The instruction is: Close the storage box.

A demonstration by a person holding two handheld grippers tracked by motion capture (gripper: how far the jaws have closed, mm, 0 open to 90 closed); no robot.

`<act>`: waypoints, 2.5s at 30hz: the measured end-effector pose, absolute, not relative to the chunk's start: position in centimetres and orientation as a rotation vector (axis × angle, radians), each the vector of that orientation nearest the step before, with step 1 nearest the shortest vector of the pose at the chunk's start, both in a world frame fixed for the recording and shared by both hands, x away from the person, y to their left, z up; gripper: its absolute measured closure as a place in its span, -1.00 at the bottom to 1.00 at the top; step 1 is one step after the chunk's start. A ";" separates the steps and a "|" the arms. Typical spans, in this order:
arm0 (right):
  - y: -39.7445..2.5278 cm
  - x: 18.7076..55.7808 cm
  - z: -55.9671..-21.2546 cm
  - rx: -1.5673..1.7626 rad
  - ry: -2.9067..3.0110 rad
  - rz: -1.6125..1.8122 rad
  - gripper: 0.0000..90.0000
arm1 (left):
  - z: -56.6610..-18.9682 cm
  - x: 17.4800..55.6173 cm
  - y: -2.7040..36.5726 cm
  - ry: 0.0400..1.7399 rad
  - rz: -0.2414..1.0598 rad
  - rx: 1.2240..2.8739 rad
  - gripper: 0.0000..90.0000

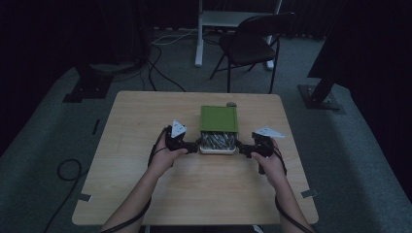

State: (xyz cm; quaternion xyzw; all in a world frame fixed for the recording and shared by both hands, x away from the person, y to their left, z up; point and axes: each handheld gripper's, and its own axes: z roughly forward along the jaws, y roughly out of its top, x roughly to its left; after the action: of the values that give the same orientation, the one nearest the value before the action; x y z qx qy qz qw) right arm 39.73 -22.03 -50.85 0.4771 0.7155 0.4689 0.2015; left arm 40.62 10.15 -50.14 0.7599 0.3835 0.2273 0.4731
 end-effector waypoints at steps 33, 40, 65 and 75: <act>-21.6 39.3 -50.4 1.314 1.972 1.361 -0.77 | -49.2 39.6 9.4 0.910 0.563 1.833 -0.78; -22.0 39.0 -50.3 1.312 1.959 1.351 -0.77 | -49.2 39.1 9.7 0.932 0.588 1.822 -0.78; -23.0 37.1 -52.5 1.328 1.988 1.297 -0.77 | -50.1 37.7 11.9 1.005 0.606 1.814 -0.78; -23.4 35.7 -53.4 1.315 2.023 1.268 -0.77 | -50.7 37.1 13.3 1.044 0.619 1.824 -0.78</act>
State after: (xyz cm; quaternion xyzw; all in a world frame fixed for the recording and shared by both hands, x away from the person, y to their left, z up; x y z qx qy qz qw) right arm 35.70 -23.44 -53.37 0.4721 0.7261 0.4552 0.2065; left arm 37.14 13.31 -50.66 0.7403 0.4237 0.2514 0.4575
